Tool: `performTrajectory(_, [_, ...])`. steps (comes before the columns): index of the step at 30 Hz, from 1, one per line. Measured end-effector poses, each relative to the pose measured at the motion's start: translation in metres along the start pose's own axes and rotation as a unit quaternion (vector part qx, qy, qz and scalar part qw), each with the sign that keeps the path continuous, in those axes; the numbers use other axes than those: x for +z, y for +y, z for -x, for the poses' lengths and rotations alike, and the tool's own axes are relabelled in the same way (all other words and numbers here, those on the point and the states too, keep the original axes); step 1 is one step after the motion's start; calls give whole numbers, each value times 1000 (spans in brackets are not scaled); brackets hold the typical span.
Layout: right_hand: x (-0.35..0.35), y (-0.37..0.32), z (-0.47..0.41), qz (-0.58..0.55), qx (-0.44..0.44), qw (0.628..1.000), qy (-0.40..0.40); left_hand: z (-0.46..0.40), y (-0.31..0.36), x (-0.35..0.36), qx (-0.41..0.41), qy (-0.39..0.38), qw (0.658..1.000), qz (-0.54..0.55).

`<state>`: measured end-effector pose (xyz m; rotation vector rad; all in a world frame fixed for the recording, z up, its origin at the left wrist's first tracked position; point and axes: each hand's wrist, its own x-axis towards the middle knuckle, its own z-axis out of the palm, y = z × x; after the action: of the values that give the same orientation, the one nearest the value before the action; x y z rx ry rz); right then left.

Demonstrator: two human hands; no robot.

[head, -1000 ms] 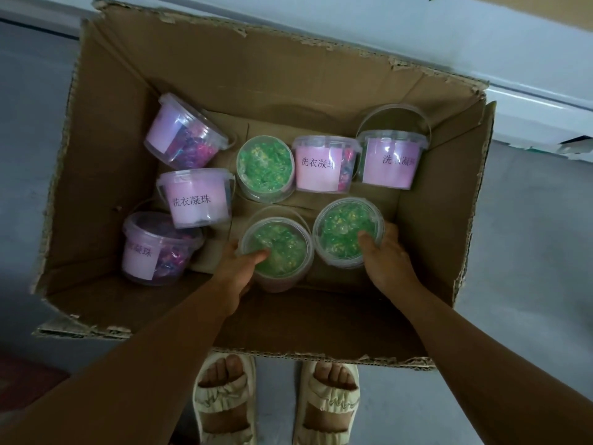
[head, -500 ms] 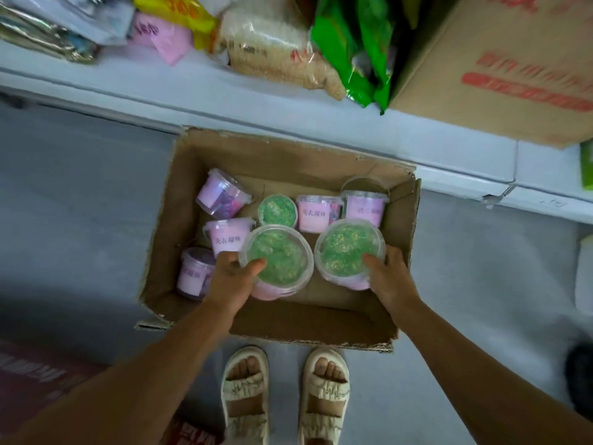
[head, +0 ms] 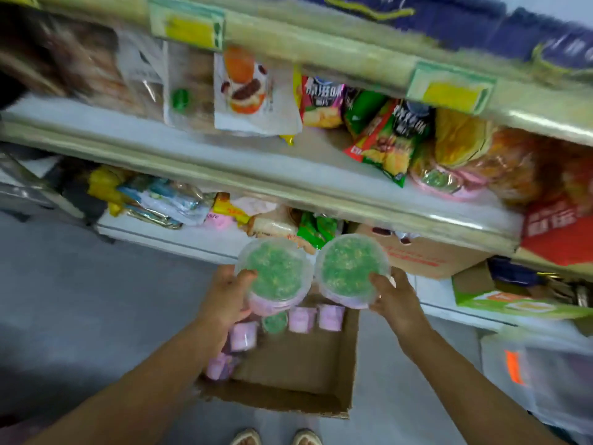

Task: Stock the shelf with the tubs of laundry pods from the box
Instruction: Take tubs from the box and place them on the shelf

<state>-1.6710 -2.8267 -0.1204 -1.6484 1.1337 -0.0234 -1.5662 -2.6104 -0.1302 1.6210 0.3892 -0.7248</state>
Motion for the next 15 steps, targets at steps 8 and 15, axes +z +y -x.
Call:
performTrajectory(8, [-75,-142,93,-208,-36,977,-12,105,152,-24,78,-44,993,79])
performTrajectory(15, [-148,-236,175,-239,-135,961,6,193,257,-36,182,-98,977,61])
